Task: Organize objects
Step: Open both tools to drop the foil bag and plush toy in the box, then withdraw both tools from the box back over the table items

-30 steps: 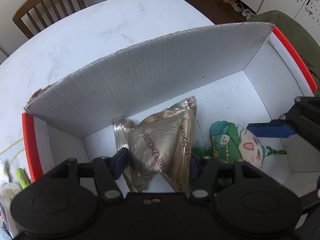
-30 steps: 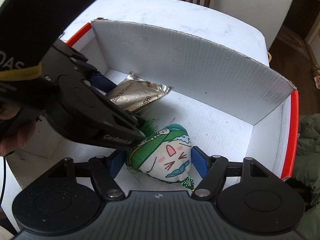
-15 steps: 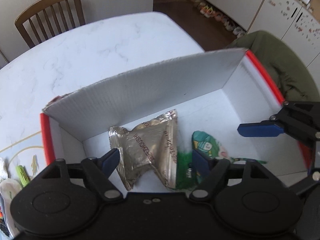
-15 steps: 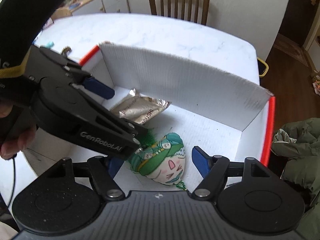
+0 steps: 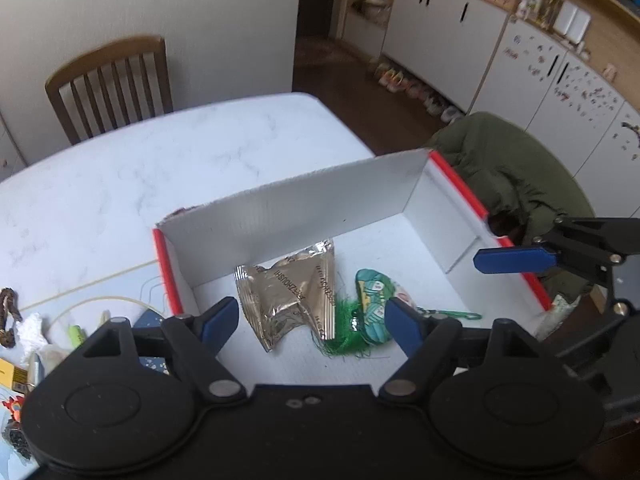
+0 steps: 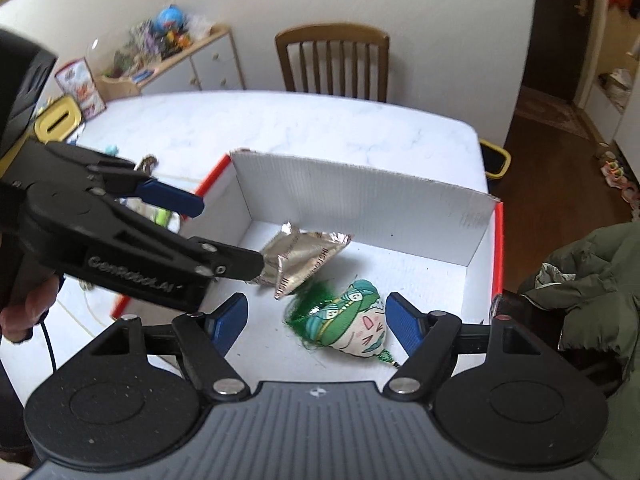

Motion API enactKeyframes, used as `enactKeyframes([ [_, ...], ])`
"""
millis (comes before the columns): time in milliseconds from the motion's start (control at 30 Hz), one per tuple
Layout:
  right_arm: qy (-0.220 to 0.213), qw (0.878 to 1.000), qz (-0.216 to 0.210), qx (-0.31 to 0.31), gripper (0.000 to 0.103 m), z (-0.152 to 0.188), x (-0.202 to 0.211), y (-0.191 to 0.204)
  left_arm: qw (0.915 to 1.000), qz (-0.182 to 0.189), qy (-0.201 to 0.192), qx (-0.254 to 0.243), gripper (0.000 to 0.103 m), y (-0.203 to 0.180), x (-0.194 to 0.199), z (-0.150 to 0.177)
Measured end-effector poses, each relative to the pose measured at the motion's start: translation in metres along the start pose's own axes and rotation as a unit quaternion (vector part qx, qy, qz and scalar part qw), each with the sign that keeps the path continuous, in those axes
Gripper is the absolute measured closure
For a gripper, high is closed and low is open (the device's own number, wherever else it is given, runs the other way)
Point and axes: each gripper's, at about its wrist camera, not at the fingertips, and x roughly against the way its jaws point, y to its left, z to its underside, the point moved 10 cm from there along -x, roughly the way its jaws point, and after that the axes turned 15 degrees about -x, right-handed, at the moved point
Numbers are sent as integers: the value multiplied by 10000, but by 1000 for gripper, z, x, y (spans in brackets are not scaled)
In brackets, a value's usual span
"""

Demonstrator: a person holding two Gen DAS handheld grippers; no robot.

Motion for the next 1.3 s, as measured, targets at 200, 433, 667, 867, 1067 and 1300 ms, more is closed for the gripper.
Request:
enactKeyframes([
  [200, -339, 9992, -14, -220, 27, 11, 25, 19, 9992, -11, -382, -98, 21, 1, 40, 11],
  [433, -710, 9967, -98, -369, 27, 22, 49, 49, 9970, -128, -743, -175, 19, 13, 81, 31],
  [667, -1117, 9921, -177, -537, 24, 32, 70, 81, 9942, -223, -1045, -100, 14, 35, 115, 56],
  [867, -1277, 9886, -279, -751, 21, 41, 75, 110, 9923, -236, -1215, -41, 10, 49, 132, 72],
  [1067, -1467, 9851, -276, -850, 18, 46, 78, 135, 9904, -264, -1358, -55, 5, 64, 145, 85],
  [1300, -1666, 9809, -407, -912, 15, 47, 79, 164, 9891, -295, -1441, 47, 2, 90, 158, 108],
])
